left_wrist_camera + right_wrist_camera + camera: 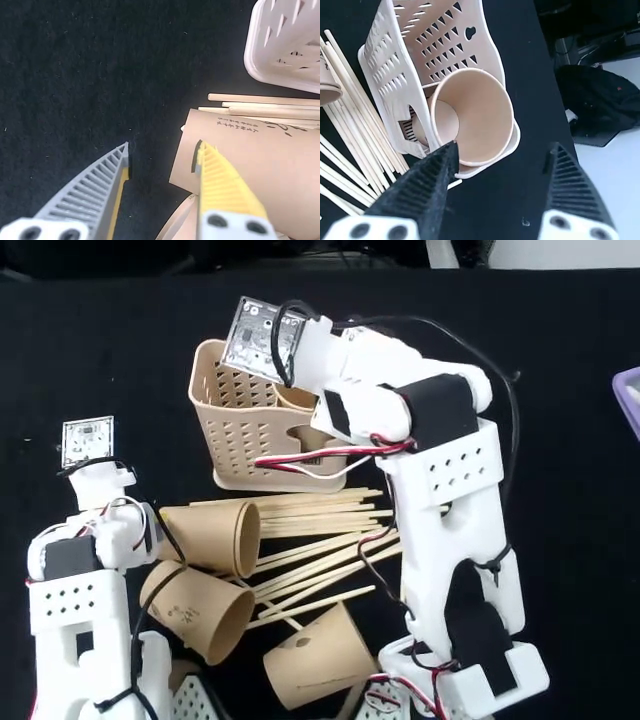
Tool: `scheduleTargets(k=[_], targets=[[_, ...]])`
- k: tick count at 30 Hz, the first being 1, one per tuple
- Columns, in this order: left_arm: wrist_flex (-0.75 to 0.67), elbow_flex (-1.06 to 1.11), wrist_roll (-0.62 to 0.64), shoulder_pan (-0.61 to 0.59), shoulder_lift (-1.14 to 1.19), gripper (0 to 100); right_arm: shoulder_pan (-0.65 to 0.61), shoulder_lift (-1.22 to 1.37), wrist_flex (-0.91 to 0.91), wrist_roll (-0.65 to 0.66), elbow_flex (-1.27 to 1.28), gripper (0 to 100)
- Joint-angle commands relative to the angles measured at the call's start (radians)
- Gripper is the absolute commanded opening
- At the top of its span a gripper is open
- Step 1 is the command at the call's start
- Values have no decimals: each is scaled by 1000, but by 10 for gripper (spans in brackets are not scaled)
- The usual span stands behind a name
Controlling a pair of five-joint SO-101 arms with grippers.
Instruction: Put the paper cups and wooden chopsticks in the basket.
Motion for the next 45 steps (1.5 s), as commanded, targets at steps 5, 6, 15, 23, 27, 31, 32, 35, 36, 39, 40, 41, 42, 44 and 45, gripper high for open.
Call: scheduleTargets(k=[5, 6, 15, 23, 27, 31, 32, 35, 36, 39, 40, 41, 42, 44, 45], targets=[[-11, 12, -9, 5, -3, 220, -18, -102, 61, -101, -168, 192], [-11, 10, -9, 5, -3, 220, -18, -122, 84, -121, -188, 182], [-11, 10, -9, 5, -3, 220, -18, -369, 160, -172, 12, 158], [-12, 12, -9, 5, -3, 220, -17, -707, 133, -180, 575, 159], [-12, 12, -9, 13, -3, 220, -14, -800, 35, -230, 917, 159], [-12, 12, -9, 13, -3, 220, -18, -819, -29, -250, 1115, 159], [-14, 12, -9, 15, -3, 220, -20, -817, -28, -250, 1130, 159], [-17, 12, -9, 15, -3, 220, -72, -817, 26, -252, 1144, 159], [-18, 12, -9, 15, -3, 220, -107, -817, 55, -258, 1144, 160], [-18, 12, -9, 15, -3, 220, -238, -816, 103, -388, 1145, 160], [-18, 12, -9, 15, -3, 220, -259, -811, 100, -436, 1142, 160], [-18, 12, -9, 13, -3, 220, -279, -802, 98, -470, 1136, 162], [-18, 12, -9, 12, -3, 220, -301, -786, 91, -494, 1136, 169], [-18, 12, -9, 8, -3, 220, -327, -742, 80, -534, 1138, 201], [-18, 12, -9, 8, -3, 220, -334, -711, 78, -566, 1139, 218]])
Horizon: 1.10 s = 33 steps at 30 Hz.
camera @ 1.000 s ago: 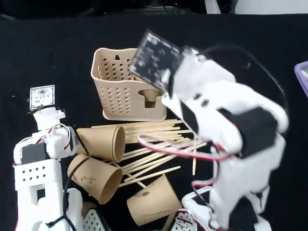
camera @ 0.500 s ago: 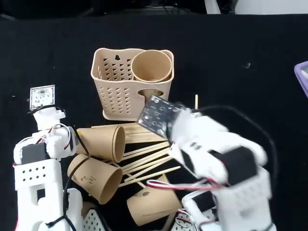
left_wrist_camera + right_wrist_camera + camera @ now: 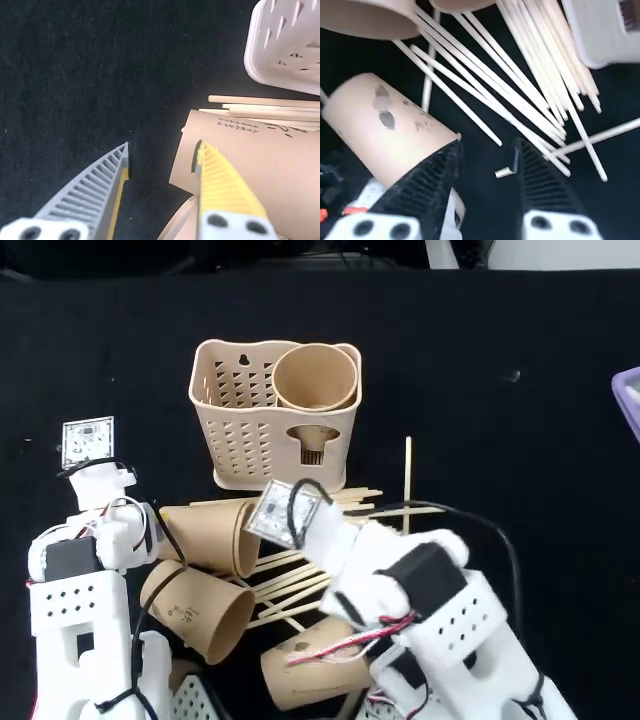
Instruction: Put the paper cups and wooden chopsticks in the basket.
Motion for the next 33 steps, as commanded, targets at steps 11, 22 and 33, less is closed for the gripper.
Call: scheduleTargets(k=[11, 22, 33], targets=[[-8, 1, -9, 7, 0, 220, -31, 378, 9, -155, -41, 186], [-8, 1, -9, 7, 0, 220, -29, 515, 60, -157, -94, 142], [-8, 1, -9, 7, 0, 220, -29, 633, 75, -92, -122, 126]])
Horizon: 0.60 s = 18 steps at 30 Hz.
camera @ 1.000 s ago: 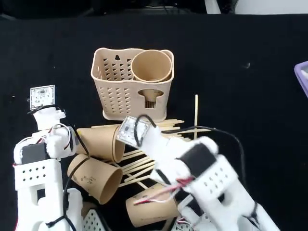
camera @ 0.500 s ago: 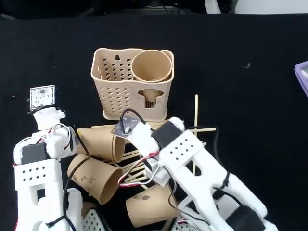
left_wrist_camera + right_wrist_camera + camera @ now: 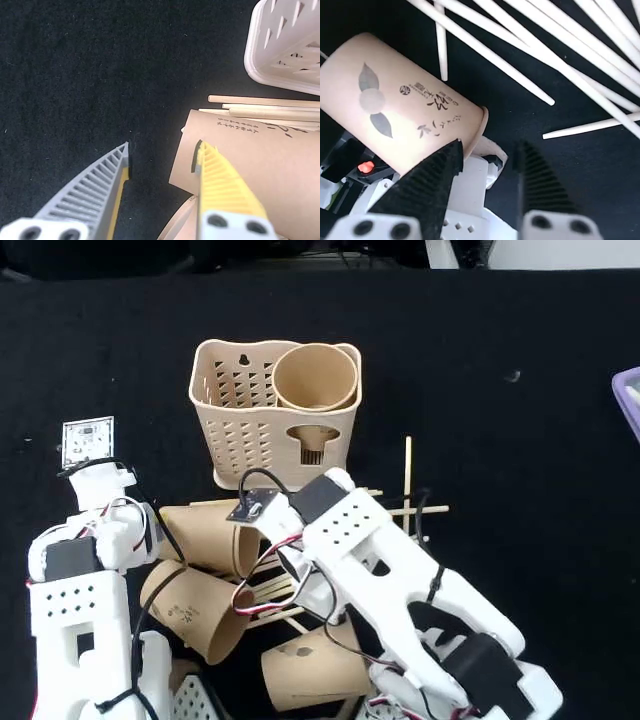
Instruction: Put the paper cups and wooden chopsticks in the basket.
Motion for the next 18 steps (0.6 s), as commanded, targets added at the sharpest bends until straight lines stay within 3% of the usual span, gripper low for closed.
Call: scheduleTargets(k=[1, 8, 12, 18], targets=[[-8, 1, -9, 7, 0, 220, -6, 5, 37, 35, -48, 126], [-8, 1, -9, 7, 0, 220, -9, 5, 37, 43, -48, 114], [-8, 1, -9, 7, 0, 220, -6, 4, 37, 132, -87, 7], [0, -8, -9, -2, 0, 220, -5, -88, 37, 157, -156, 12]])
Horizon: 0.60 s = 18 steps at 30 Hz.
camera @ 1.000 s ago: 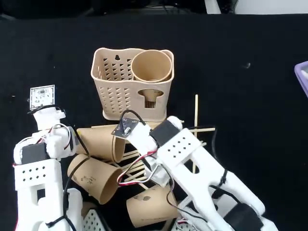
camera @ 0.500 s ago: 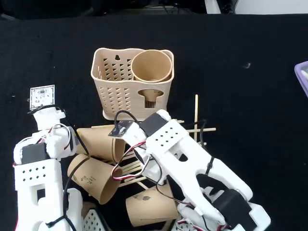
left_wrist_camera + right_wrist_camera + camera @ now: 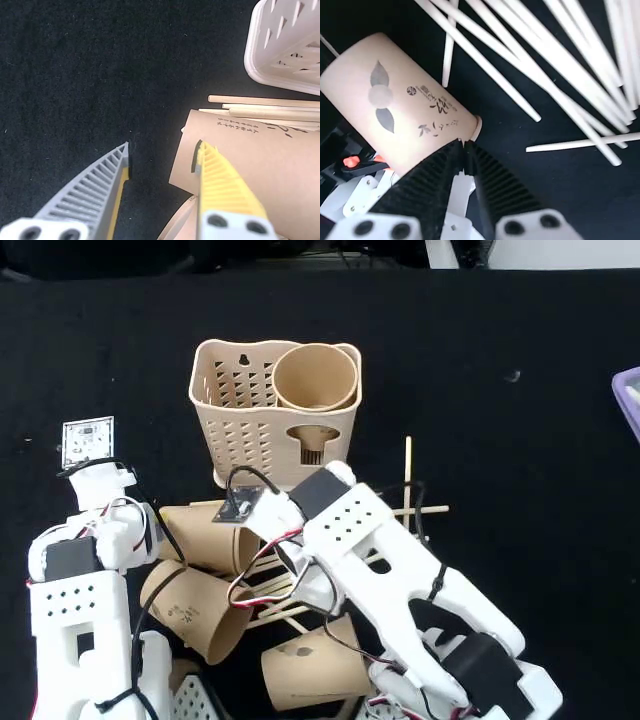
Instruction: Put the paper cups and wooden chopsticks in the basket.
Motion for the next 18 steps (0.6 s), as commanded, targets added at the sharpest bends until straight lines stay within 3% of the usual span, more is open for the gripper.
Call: scheduleTargets(k=[1, 7, 12, 18], targets=[[-2, -10, -9, -15, 0, 220, -5, -114, 37, 17, -71, 15], [0, -50, -3, -85, 0, 222, -12, -337, 12, 6, -70, 113], [-9, -65, -3, -166, 0, 222, -14, -387, -184, -227, -35, 248], [-11, -59, -3, -189, 0, 223, -132, -317, -348, -344, 22, 258]])
